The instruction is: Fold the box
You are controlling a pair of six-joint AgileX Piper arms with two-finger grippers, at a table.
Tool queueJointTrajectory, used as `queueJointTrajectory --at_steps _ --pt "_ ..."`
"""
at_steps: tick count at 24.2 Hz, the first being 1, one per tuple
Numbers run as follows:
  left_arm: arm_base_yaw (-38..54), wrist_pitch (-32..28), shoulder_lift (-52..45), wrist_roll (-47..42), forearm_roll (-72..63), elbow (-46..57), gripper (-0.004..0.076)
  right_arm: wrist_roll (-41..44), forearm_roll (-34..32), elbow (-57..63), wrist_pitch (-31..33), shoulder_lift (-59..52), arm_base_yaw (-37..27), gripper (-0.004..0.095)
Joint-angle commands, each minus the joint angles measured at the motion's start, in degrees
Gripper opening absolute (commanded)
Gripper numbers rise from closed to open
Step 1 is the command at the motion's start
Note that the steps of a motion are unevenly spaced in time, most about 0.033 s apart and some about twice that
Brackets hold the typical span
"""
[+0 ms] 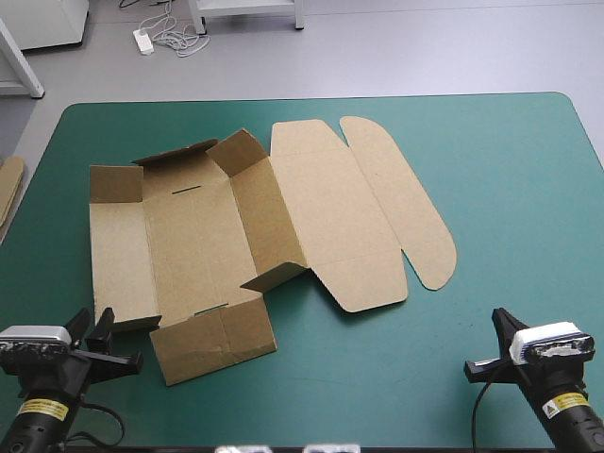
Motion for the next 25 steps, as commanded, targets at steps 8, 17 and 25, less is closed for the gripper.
queueJointTrajectory --at_steps 8,17,25 --pt "-0.28 16.51 25.03 -5.85 0.36 -27.78 0.0335 -0.42 0.17 -1.52 -5.03 0.68 -0.07 -0.0019" --pt "1.23 14.45 37.55 -14.60 0.62 -34.27 0.0333 -0.42 0.17 -1.52 -5.21 0.68 -0.07 -0.0019" --pt "25.48 15.46 44.14 2.51 -20.71 -34.27 0.0333 -0.42 0.17 -1.52 -5.60 0.68 -0.07 -0.0019"
